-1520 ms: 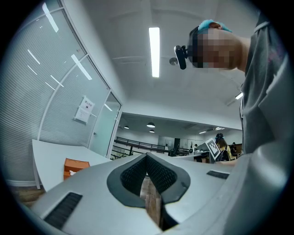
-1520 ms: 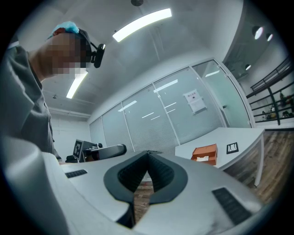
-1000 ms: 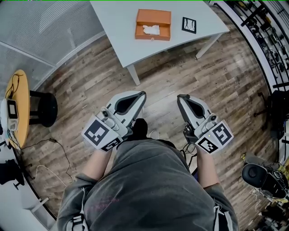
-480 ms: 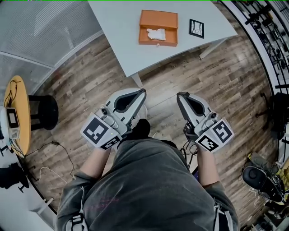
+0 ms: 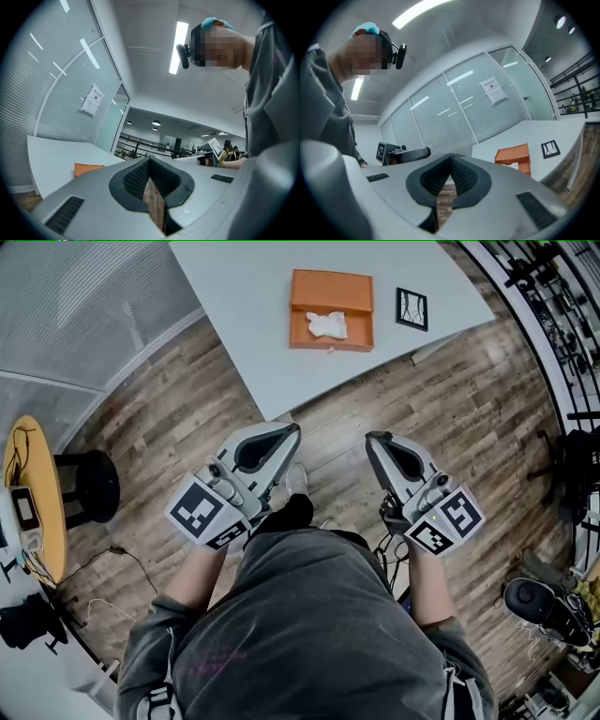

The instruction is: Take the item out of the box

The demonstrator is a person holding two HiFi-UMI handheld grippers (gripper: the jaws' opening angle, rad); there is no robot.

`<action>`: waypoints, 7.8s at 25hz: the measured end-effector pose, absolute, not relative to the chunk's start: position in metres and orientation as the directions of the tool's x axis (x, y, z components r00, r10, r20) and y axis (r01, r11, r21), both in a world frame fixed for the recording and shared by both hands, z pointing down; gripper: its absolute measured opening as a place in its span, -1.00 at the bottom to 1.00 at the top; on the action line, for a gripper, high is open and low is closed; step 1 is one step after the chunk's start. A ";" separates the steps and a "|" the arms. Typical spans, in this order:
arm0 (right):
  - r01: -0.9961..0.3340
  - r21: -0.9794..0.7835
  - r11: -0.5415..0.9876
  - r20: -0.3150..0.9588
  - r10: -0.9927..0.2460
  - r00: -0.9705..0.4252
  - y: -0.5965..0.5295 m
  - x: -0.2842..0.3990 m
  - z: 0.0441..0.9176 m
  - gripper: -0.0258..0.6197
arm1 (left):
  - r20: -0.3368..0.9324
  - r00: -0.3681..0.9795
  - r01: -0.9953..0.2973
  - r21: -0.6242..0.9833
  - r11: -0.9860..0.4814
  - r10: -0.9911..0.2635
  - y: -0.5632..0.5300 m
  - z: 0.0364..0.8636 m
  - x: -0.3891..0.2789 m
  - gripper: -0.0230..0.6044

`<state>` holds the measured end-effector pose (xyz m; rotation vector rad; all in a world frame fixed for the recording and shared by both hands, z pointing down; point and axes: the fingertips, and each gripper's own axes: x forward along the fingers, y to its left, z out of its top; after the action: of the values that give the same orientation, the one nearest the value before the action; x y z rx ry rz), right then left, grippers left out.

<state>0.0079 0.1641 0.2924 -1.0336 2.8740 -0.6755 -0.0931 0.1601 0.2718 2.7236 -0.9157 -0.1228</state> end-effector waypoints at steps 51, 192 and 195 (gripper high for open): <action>-0.566 -0.434 0.701 0.137 -0.570 -0.810 -0.033 0.018 0.311 -0.91 | 0.111 0.739 -0.667 0.259 -0.699 -0.665 -0.038 0.317 -0.095 -0.89; -0.651 -0.592 0.474 0.307 -0.614 -0.727 -0.160 0.126 0.410 -0.91 | 0.929 0.338 -0.075 -0.135 -0.988 -0.153 -0.165 0.651 0.007 -0.18; -0.651 -0.593 0.474 0.306 -0.615 -0.726 -0.159 0.127 0.410 -0.91 | 0.929 0.331 -0.080 -0.147 -0.986 -0.165 -0.167 0.651 0.006 -0.25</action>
<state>0.1267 -0.1591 0.4100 -1.1787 2.7400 -1.1374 0.0058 -0.1670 0.6510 2.6221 -0.2421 1.8454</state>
